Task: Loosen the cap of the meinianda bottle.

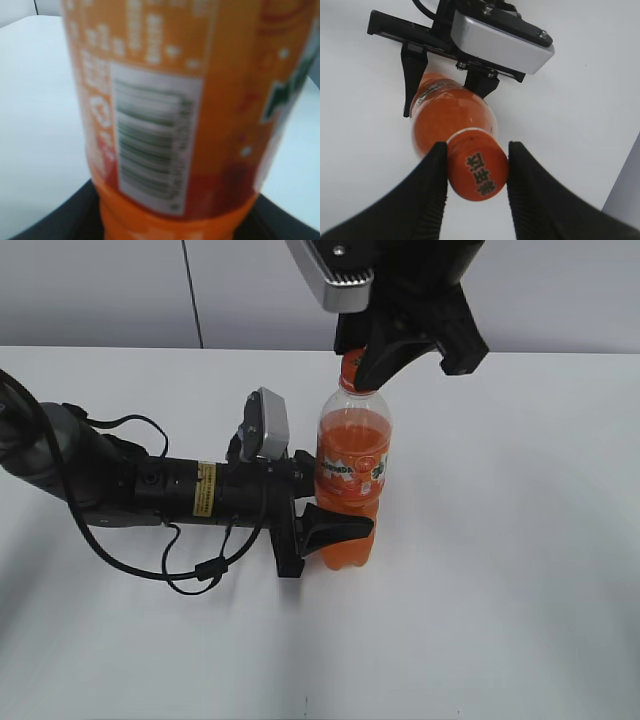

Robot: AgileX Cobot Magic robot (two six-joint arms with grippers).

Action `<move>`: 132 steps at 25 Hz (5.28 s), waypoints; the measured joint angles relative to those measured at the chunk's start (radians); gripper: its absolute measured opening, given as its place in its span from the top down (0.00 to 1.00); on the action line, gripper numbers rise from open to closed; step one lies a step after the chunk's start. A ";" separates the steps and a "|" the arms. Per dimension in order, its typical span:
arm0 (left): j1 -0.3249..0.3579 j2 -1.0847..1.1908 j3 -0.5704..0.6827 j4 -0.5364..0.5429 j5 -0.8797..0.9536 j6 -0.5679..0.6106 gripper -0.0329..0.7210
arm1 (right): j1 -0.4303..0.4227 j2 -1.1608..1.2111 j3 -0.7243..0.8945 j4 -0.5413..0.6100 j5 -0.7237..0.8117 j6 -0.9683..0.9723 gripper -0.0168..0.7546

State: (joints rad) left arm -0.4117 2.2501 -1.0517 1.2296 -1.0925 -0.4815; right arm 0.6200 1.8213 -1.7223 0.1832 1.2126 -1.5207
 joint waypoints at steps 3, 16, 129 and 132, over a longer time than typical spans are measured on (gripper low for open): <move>0.000 0.000 0.000 0.000 0.000 0.000 0.44 | 0.000 0.000 0.000 0.000 0.000 -0.008 0.62; 0.000 0.000 0.000 -0.001 0.000 -0.003 0.44 | 0.000 -0.012 0.000 0.045 -0.004 0.048 0.41; 0.000 0.000 0.000 -0.003 0.000 -0.004 0.44 | 0.000 -0.130 -0.002 -0.005 0.004 1.320 0.38; 0.000 0.000 0.000 -0.003 0.000 -0.004 0.44 | 0.000 -0.130 -0.002 -0.006 0.004 1.585 0.38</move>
State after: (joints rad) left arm -0.4117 2.2501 -1.0517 1.2269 -1.0924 -0.4859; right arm 0.6200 1.6908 -1.7246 0.1772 1.2163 0.0647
